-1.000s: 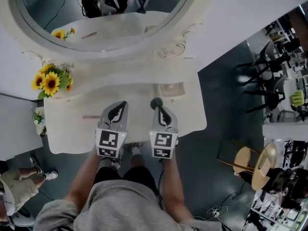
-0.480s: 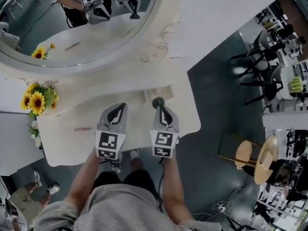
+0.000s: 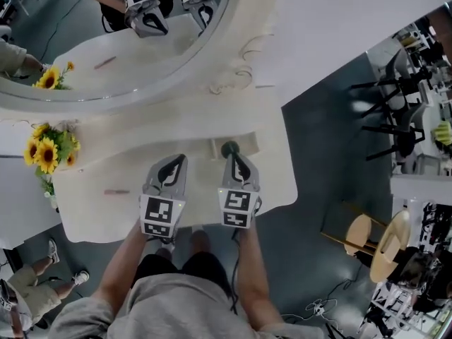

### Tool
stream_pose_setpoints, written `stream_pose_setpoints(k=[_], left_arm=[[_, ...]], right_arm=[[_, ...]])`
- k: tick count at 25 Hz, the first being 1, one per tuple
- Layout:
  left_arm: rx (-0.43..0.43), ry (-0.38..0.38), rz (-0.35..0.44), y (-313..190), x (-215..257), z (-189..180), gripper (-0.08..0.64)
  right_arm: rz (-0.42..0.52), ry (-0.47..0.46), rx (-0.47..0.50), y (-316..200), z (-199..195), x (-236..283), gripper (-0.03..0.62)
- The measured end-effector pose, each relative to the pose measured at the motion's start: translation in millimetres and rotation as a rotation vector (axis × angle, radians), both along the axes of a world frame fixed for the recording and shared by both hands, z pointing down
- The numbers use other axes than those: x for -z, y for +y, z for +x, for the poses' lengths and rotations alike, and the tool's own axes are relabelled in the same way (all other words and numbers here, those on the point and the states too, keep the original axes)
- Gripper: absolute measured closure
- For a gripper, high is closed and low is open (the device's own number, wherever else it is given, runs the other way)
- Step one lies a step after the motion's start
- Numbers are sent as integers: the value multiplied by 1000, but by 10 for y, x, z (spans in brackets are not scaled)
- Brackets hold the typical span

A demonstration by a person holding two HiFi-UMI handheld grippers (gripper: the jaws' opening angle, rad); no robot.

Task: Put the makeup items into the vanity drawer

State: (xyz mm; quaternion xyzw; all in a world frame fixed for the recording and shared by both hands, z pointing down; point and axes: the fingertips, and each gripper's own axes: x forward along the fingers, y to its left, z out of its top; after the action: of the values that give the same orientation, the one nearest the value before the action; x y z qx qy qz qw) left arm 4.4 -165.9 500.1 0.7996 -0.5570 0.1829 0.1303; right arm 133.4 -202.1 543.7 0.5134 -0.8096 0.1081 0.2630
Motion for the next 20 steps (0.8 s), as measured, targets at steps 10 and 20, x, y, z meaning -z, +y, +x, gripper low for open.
stream_pose_setpoints(k=[10,20], left_arm=[[44,-5,-46,31,-176,-110,549],[54,-7,-41,110,-183,-111,549]], right_arm=[[-55,4,21,-31,-61,-271,583],[-52,-96,2,7,-52,-253,431]])
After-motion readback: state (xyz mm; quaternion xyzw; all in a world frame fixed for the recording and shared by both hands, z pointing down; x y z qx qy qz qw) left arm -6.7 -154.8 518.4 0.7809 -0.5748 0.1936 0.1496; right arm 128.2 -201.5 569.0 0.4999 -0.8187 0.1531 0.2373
